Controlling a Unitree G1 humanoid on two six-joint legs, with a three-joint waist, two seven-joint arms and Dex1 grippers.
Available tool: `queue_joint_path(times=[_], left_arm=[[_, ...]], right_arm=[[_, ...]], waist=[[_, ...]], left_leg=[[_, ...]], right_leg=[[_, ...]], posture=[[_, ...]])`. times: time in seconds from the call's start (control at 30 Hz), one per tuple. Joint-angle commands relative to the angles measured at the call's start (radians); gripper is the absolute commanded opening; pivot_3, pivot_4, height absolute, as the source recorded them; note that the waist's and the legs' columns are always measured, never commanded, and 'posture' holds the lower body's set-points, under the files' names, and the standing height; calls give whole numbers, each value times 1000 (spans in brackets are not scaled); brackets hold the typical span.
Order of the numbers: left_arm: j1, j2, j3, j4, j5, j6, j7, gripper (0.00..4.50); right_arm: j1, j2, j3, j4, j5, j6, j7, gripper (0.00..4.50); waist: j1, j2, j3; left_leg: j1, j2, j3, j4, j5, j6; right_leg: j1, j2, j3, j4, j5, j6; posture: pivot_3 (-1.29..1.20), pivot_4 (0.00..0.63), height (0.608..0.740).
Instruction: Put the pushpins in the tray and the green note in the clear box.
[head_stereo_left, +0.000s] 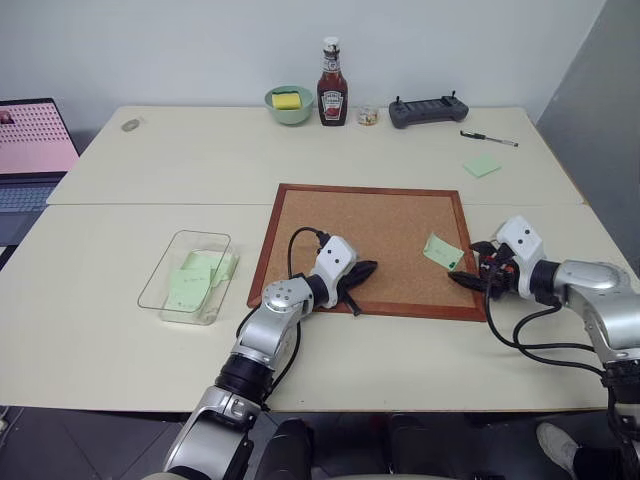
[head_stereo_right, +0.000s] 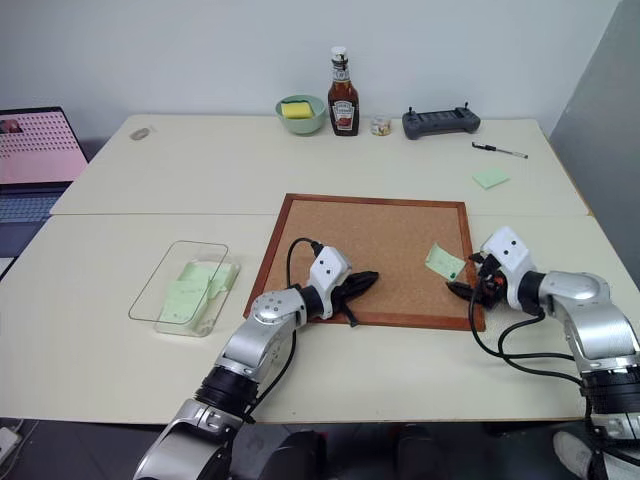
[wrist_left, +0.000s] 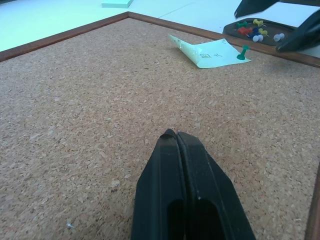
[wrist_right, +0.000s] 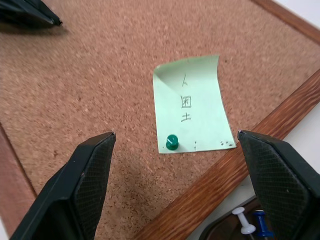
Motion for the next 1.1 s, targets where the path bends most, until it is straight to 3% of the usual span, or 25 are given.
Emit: queue_joint_path(times=[0.03,0.7,1.1], left_arm=[[17,8,1,19,15,17,11,0],[24,7,1,14,14,14,13,0],[23,6,5,16,11,19,14,0]], right_arm=[[-42,2,8,36,-22,-58,21,3775],[-89,8,22,117,-53,-108,55,22],[-88,-36,-28,-48,6,-52,90,22]], waist=[[0,0,0],[0,0,0],[0,0,0]], left_leg=[[0,0,0,0,0,0],[0,0,0,0,0,0],[-1,0,0,-1,0,0]], right_leg=[[0,0,0,0,0,0],[0,0,0,0,0,0],[-1,0,0,0,0,0]], posture=[[0,150,740],[0,150,740],[0,150,740]])
